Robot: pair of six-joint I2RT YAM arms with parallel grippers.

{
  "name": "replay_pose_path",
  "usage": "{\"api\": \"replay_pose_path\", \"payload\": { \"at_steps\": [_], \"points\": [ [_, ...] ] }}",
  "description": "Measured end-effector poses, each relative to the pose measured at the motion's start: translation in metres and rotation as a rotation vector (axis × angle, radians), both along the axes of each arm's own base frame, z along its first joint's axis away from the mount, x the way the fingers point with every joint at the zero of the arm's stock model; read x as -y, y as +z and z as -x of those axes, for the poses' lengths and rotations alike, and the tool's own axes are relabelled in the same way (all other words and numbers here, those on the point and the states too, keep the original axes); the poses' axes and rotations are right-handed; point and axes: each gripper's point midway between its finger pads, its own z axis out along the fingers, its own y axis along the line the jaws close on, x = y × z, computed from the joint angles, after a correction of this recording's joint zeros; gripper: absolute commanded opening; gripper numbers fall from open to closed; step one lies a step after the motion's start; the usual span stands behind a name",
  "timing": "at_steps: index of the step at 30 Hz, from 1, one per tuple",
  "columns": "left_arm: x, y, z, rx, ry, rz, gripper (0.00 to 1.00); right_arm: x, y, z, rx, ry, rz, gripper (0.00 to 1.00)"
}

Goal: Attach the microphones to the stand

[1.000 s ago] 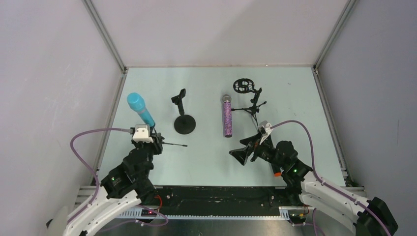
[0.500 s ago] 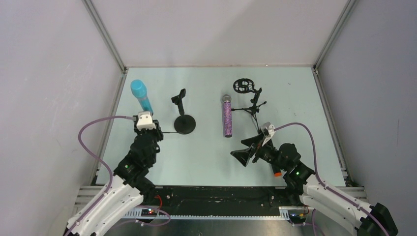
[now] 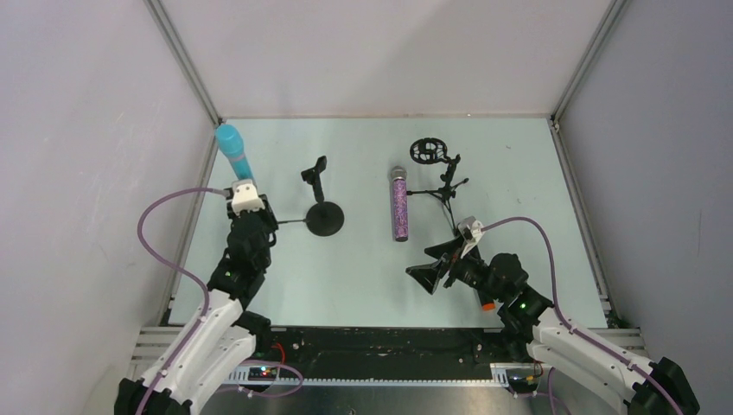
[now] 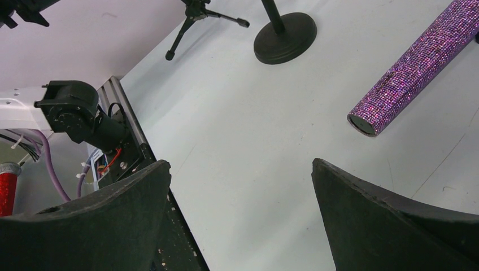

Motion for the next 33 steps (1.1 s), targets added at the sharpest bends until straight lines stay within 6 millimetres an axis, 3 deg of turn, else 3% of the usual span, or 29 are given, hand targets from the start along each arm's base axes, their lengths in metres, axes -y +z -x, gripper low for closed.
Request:
{"api": "replay_pose_path", "payload": {
  "at_steps": [9,20,33],
  "points": [
    [-0.015,-0.003,-0.032,-0.006,0.073,0.003,0.00,0.000,0.000,0.000,0.000,0.000,0.000,1.00],
    [0.000,0.040,-0.110,0.047,0.049,0.026,0.00,0.002,-0.004,0.003,-0.007,0.000,-0.005,1.00],
    [-0.003,0.040,-0.185,0.023,0.021,0.039,0.00,0.003,-0.006,0.005,-0.011,0.001,-0.007,1.00]
  ]
}}
